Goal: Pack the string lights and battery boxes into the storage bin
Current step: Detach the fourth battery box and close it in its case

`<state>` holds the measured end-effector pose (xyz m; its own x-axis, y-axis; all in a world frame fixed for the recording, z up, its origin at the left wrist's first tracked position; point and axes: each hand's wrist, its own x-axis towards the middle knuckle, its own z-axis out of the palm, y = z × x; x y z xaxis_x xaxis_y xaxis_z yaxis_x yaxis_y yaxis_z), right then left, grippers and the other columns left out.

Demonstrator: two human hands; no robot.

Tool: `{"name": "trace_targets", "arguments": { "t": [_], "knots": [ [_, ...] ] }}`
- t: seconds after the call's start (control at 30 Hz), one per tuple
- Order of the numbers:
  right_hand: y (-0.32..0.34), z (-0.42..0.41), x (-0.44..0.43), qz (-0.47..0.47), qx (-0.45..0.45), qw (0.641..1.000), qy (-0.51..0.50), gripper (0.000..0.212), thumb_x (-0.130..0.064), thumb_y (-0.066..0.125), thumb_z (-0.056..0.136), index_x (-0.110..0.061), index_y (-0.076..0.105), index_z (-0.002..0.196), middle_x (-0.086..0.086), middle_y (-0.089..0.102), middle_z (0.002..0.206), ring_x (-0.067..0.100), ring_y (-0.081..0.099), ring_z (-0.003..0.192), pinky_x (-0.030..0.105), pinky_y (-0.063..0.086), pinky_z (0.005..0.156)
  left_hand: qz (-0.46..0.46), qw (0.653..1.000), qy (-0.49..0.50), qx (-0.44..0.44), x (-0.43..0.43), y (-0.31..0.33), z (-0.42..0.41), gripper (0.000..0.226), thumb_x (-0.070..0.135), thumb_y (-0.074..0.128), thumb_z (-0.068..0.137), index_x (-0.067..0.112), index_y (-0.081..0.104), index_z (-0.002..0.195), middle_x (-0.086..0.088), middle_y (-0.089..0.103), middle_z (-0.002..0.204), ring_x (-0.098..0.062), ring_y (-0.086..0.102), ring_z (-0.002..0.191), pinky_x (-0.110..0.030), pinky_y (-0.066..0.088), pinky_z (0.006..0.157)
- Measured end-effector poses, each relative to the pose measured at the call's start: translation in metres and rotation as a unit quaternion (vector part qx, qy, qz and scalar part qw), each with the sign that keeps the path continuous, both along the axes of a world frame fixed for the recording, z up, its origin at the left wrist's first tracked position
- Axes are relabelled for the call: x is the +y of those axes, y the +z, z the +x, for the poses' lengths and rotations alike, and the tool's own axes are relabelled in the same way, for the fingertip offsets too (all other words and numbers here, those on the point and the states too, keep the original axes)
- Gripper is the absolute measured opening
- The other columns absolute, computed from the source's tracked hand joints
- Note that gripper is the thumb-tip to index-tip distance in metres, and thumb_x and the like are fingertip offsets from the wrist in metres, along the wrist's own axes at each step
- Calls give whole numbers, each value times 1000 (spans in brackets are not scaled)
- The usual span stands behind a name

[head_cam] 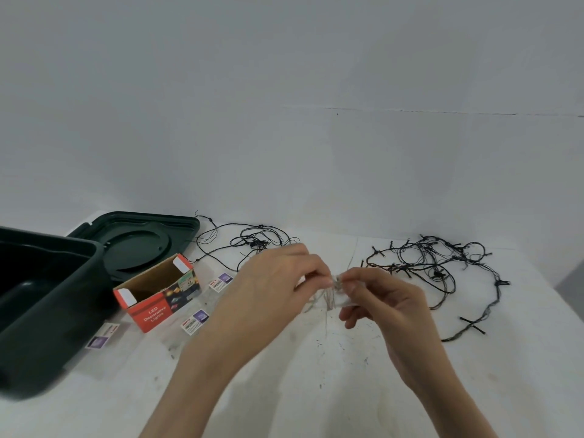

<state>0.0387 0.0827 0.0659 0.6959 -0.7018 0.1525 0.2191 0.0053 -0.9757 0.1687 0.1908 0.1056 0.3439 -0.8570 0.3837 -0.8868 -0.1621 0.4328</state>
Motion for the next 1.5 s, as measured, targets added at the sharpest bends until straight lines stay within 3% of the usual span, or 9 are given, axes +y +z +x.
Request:
{"name": "trace_targets", "arguments": {
  "t": [0.3, 0.53, 0.7, 0.93, 1.03, 1.17, 1.3, 1.37, 1.5],
  "knots": [
    [-5, 2, -3, 102, -21, 989, 103, 5, -10, 69, 69, -10, 74, 69, 15, 60, 60, 23, 55, 47, 25, 45, 45, 11, 981, -24, 195, -4, 6, 16, 7, 23, 76, 74, 23, 71, 69, 9, 63, 66, -3, 52, 63, -8, 37, 60],
    [-8, 7, -1, 240, -76, 956, 154, 42, -28, 93, 39, -10, 71, 69, 9, 61, 63, 20, 56, 45, 23, 45, 41, 6, 874, -72, 480, -4, -15, 22, 13, 9, 73, 73, 20, 71, 67, 2, 58, 56, -18, 43, 56, -19, 33, 50],
    [-2, 17, 1, 302, -133, 943, 37, 15, -16, 78, 58, -11, 71, 70, 6, 63, 71, 17, 57, 46, 20, 47, 43, -11, 813, -44, 580, -3, -31, 6, 15, 6, 57, 87, 10, 67, 76, 2, 57, 52, -7, 37, 36, -14, 23, 35],
    [-4, 18, -5, 171, -140, 968, -123, 14, 2, 58, 83, -9, 67, 80, 6, 66, 71, 17, 61, 51, 22, 53, 53, 74, 883, -24, 463, 3, -36, -6, 20, 13, 55, 93, 24, 69, 102, 5, 66, 60, -8, 50, 42, -16, 37, 41],
    [-9, 16, -14, -40, -56, 975, -213, 16, -3, 62, 86, -17, 69, 81, 14, 63, 72, 18, 64, 56, 18, 52, 56, 111, 941, -1, 319, 6, -35, -7, 22, 23, 52, 94, 31, 67, 108, 10, 67, 64, -4, 54, 46, -13, 42, 51],
    [-18, 13, -19, -288, 78, 938, -178, 26, -2, 67, 83, -27, 70, 78, -13, 65, 69, 14, 61, 55, 15, 48, 51, 103, 991, 8, 82, 9, -22, -3, 36, 48, 33, 93, 35, 66, 101, 11, 68, 77, -2, 58, 72, -21, 46, 71],
    [-13, 8, -16, -85, 98, 989, 66, 23, 4, 66, 81, -15, 75, 73, 12, 63, 61, 23, 59, 49, 26, 48, 48, 42, 998, 14, 37, 5, -17, 9, 31, 50, 35, 92, 35, 62, 96, 14, 60, 71, -1, 53, 74, -19, 40, 67],
    [-12, 5, -16, 30, 56, 988, 138, 5, -6, 76, 71, -10, 74, 73, 16, 62, 61, 25, 57, 48, 27, 46, 45, 23, 994, 6, 108, 3, -18, 14, 18, 39, 51, 92, 35, 68, 87, 14, 60, 64, 0, 52, 64, -14, 37, 60],
    [-13, 6, -15, 205, -53, 967, 143, 42, -29, 93, 38, -8, 71, 67, 13, 59, 58, 22, 54, 42, 24, 43, 38, 3, 950, -56, 306, -1, -27, 19, 19, 25, 59, 87, 33, 71, 75, 5, 64, 60, -7, 49, 52, -16, 36, 52]
  ]
}}
